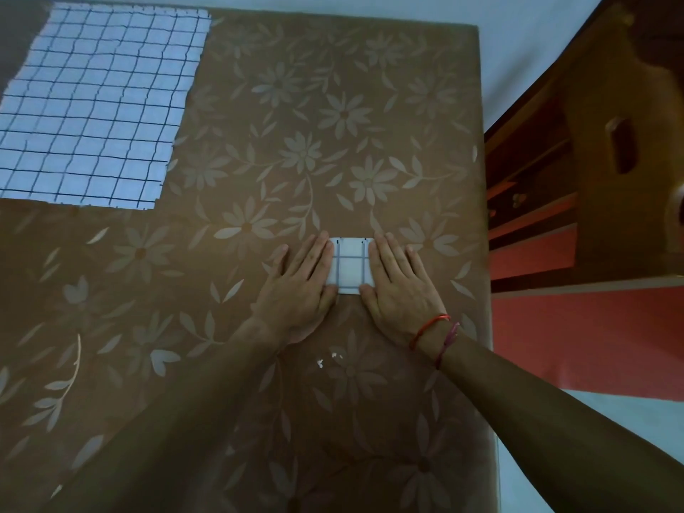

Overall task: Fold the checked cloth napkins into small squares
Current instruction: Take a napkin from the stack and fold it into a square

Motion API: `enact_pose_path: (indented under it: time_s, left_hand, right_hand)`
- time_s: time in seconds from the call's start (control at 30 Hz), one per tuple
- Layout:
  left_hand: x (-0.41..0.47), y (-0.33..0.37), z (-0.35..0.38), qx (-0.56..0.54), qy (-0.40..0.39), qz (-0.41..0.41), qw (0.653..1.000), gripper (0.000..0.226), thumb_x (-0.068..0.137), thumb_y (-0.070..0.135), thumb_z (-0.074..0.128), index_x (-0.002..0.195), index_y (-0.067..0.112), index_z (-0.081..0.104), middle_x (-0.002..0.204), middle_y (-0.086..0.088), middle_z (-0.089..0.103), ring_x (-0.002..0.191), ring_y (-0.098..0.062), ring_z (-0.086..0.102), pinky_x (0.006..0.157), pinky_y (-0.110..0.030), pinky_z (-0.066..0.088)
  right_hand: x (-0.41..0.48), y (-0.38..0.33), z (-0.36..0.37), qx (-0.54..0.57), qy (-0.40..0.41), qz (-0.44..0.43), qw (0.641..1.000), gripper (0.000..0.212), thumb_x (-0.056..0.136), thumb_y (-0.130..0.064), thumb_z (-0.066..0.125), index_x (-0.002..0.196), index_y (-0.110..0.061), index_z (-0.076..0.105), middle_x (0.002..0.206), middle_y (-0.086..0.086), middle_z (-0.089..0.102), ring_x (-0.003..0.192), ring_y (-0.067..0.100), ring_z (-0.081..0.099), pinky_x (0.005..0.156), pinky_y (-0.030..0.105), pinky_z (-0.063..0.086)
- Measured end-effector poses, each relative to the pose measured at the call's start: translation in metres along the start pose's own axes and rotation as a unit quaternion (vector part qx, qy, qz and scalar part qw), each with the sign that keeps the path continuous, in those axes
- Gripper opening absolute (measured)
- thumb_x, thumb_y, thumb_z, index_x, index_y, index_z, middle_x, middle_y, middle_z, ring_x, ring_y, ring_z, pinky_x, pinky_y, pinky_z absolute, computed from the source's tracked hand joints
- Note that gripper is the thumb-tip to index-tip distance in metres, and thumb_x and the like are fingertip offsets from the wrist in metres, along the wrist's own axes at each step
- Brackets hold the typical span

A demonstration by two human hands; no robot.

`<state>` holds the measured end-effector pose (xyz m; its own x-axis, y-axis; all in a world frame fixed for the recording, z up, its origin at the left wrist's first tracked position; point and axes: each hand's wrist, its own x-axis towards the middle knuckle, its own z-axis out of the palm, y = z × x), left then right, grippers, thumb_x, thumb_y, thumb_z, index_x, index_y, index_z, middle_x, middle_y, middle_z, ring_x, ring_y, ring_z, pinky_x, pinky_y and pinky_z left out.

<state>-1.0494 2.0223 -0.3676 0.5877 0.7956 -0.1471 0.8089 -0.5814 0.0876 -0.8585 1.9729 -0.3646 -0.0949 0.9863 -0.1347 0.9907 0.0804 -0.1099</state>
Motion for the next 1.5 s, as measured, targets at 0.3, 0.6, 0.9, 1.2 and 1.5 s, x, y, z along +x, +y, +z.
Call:
enact_pose_path:
  time_s: [0.3,0.6,0.9,1.2,1.5]
  left_hand:
    - [-0.009,-0.018,-0.002,0.003,-0.03,-0.006,1.0,0.064,0.098,0.041,0.005,0.154,0.012,0.011,0.162,-0.001,0.006,0.149,-0.014,0.0,0.12,-0.05,0.005]
    - [-0.002,-0.014,-0.016,-0.066,-0.058,-0.017,0.996,0.061,0.101,0.036,0.023,0.155,0.012,0.008,0.163,-0.003,0.002,0.15,-0.014,-0.001,0.12,-0.048,0.004]
    - [0.013,-0.016,-0.056,-0.494,0.072,-0.346,0.794,0.02,0.088,0.008,0.058,0.071,0.016,0.066,0.074,0.002,0.065,0.071,-0.012,0.062,0.075,-0.021,0.055]
    - [0.007,-0.006,-0.053,-0.653,0.012,-0.39,0.649,0.009,0.091,0.003,0.06,0.087,0.003,0.068,0.099,-0.014,0.07,0.093,-0.022,0.069,0.077,-0.029,0.057]
    - [0.01,-0.002,-0.054,-0.65,0.01,-0.389,0.653,0.013,0.092,0.002,0.057,0.088,0.004,0.068,0.101,-0.012,0.07,0.094,-0.021,0.068,0.082,-0.03,0.057]
  right_hand:
    - [-0.004,0.012,-0.01,-0.033,-0.022,-0.022,0.999,0.062,0.095,-0.037,0.025,0.146,-0.001,0.028,0.154,0.014,0.026,0.144,0.027,0.022,0.115,0.05,0.024]
    - [-0.007,0.019,-0.021,-0.037,-0.066,-0.013,0.997,0.065,0.095,-0.04,0.027,0.145,0.0,0.028,0.153,0.016,0.027,0.144,0.028,0.023,0.116,0.049,0.023]
    - [0.014,0.024,-0.086,0.445,-0.036,0.314,0.838,0.029,0.089,-0.017,0.051,0.064,-0.008,0.063,0.068,0.018,0.062,0.076,0.034,0.061,0.074,0.034,0.048]
    - [0.028,0.019,-0.081,0.616,-0.114,0.392,0.673,0.022,0.091,-0.002,0.044,0.083,0.006,0.063,0.092,0.023,0.064,0.059,0.018,0.054,0.057,0.023,0.048]
    - [0.03,0.02,-0.075,0.631,-0.114,0.412,0.647,0.024,0.092,-0.009,0.045,0.072,-0.006,0.058,0.072,0.009,0.062,0.061,0.019,0.057,0.06,0.025,0.049]
